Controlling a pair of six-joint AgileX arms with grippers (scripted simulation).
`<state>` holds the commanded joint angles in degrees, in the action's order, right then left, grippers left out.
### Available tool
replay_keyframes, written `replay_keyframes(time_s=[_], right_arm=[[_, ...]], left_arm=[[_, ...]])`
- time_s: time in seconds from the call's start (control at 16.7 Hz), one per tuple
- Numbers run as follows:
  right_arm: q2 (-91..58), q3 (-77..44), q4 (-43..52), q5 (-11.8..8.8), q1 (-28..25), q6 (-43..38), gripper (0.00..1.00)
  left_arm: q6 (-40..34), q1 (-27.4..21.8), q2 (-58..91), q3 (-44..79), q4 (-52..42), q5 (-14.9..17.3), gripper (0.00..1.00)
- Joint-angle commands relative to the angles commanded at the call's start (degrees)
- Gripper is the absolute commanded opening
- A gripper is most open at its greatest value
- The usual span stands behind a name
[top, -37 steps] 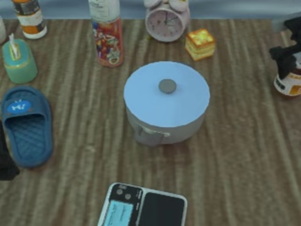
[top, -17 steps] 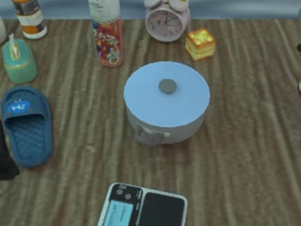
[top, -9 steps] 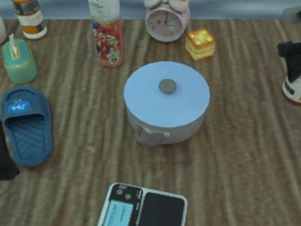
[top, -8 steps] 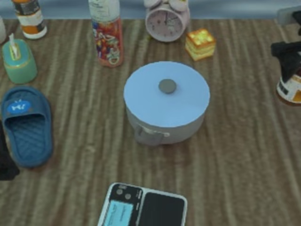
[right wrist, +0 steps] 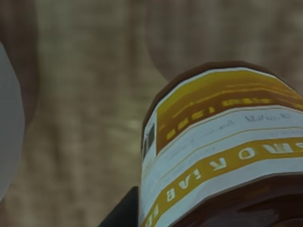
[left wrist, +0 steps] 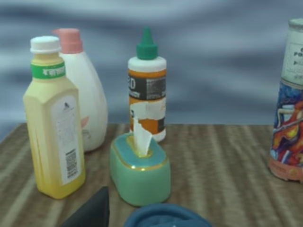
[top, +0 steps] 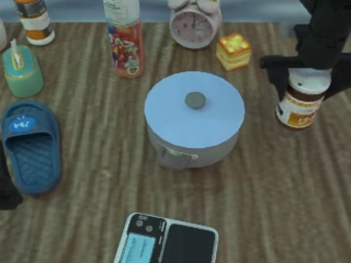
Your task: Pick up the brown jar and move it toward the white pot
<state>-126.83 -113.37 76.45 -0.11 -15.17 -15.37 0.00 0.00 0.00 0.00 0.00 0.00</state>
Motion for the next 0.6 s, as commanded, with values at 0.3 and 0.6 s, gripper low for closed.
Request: replay_keyframes(time_s=[0.3, 0.6], right_arm=[[0.01, 0.13, -0.05, -0.08, -0.14, -0.79, 0.00], [-0.44, 4.92, -5.90, -0.03, -0.30, -0.91, 0.00]], left_arm=[[0.00, 0.00, 0.00, 0.00, 0.00, 0.00, 1.00], [0.00, 0.00, 0.00, 0.00, 0.00, 0.00, 1.00]])
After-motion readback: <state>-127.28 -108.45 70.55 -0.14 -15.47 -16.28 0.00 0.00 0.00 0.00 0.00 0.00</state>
